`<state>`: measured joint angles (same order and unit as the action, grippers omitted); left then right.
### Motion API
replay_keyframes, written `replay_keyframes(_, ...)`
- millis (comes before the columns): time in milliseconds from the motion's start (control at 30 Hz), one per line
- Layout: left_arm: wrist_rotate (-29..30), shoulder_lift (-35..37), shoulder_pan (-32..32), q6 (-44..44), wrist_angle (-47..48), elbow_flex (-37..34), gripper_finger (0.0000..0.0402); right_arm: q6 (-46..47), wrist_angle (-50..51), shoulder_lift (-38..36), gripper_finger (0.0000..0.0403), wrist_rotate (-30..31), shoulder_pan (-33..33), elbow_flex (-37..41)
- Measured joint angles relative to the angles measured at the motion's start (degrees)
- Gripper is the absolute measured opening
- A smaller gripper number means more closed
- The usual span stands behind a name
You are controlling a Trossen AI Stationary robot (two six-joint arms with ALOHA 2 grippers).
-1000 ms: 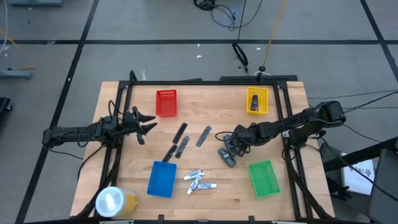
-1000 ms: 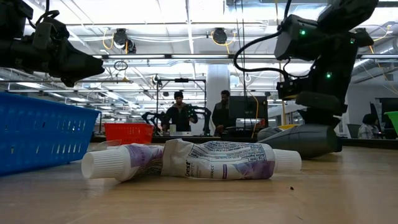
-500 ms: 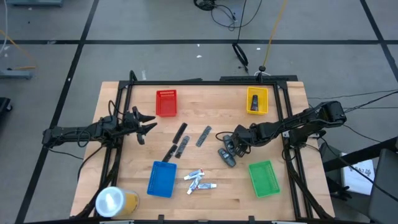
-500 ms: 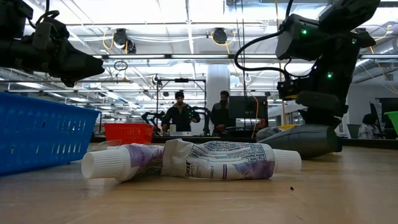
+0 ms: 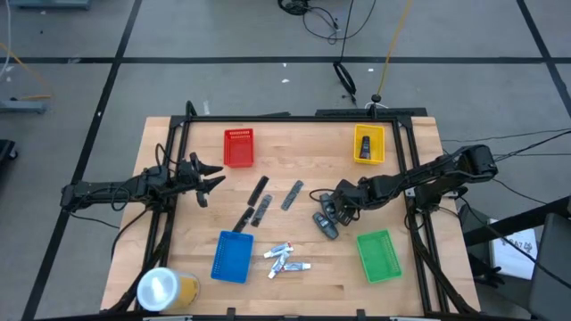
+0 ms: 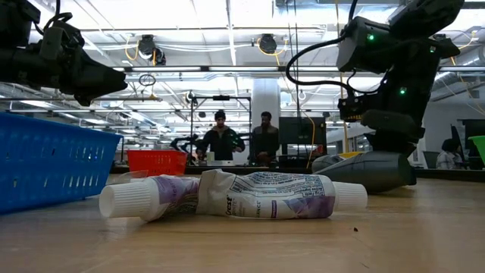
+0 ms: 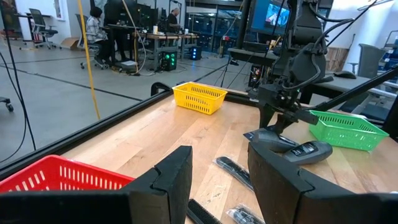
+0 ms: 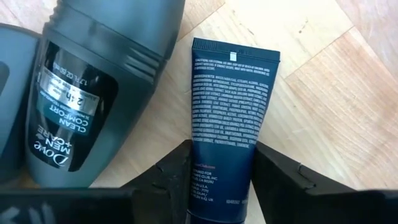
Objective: Pick & Place Travel size toiletries
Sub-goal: Put the blue shave cream into the yellow basket
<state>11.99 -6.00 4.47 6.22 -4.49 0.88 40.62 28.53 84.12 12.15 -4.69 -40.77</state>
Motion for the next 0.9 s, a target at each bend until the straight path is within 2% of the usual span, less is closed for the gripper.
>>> replay_keyframes(100, 0.00, 0.00, -0.02, 0.02, 0.00, 0.00, 0.0154, -0.51, 0.81, -0.82, 0.0139, 0.20, 0.24, 0.09)
replay_keyframes(433, -0.01, 0.00, -0.01, 0.01, 0.00, -0.01, 0.0154, -3.81, 4.66, -8.57, 0.0139, 6.77, 1.82, 0.11)
replay_keyframes(733, -0.02, 0.01, -0.01, 0.00, 0.00, 0.00, 0.0154, -9.88, 3.91, -17.07, 0.0139, 19.44, 1.99, 0.33)
replay_keyframes(900, -0.02, 0.01, -0.01, 0.00, 0.00, -0.01, 0.0154, -13.12, -1.86, -23.07, 0.0139, 22.76, 2.26, 5.95)
